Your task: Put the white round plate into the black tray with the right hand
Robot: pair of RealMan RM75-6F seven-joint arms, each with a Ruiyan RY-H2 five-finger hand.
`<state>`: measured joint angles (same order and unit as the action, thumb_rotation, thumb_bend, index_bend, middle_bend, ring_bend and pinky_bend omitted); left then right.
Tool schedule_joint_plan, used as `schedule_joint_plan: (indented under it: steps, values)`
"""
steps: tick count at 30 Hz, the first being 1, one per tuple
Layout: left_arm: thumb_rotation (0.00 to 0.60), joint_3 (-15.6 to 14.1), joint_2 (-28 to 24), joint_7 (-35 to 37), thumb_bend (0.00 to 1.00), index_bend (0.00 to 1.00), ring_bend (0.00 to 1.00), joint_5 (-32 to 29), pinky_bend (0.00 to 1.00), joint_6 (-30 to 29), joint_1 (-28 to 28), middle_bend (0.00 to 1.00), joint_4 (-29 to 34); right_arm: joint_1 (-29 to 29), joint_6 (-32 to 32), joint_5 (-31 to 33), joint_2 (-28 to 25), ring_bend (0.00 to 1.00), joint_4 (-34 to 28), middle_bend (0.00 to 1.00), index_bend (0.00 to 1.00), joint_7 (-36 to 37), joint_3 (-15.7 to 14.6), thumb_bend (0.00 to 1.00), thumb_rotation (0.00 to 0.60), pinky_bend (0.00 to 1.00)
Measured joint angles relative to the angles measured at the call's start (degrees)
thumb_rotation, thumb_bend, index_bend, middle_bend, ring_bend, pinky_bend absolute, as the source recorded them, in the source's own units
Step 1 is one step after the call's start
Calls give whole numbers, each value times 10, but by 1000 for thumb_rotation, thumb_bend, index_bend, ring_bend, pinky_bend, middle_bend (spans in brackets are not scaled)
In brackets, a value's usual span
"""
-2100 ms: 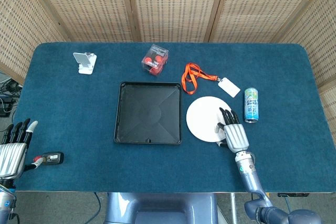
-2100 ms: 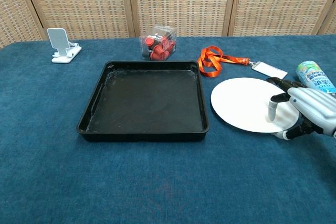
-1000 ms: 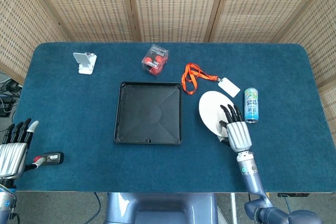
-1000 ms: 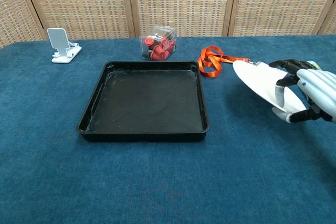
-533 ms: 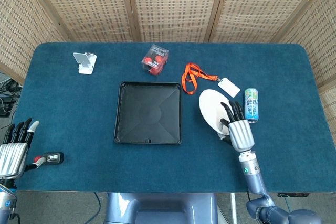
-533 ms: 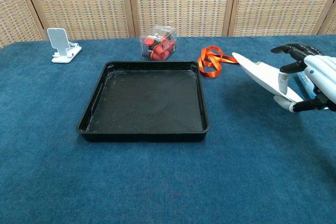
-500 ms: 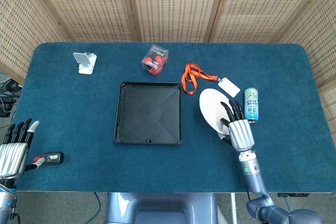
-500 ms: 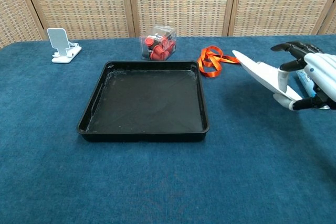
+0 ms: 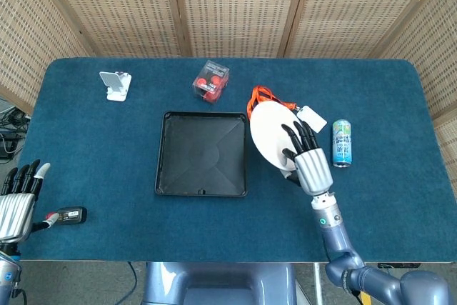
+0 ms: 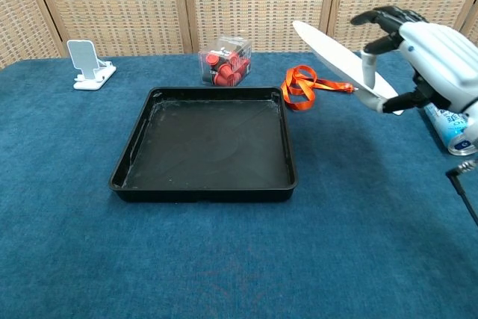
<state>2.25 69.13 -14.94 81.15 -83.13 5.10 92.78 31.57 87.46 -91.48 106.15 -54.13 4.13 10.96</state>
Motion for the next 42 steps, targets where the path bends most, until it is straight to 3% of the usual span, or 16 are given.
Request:
schedule_joint_plan:
  steps: [7,18,42]
  values:
    - [600,4,-5,8,0,0,0,-1,0,-4,-1,0,1,43,-37,0,7,0,-45,220,716,-41,17,508,600,106]
    - [600,6,-12,17,0,0,0,-2,0,-6,-1,0,6,94,-77,1,39,0,-58,223,718,-70,31,509,600,107]
    - [600,9,-23,59,0,0,0,-20,0,12,0,0,-5,164,-141,33,152,0,52,227,719,-52,44,504,600,120]
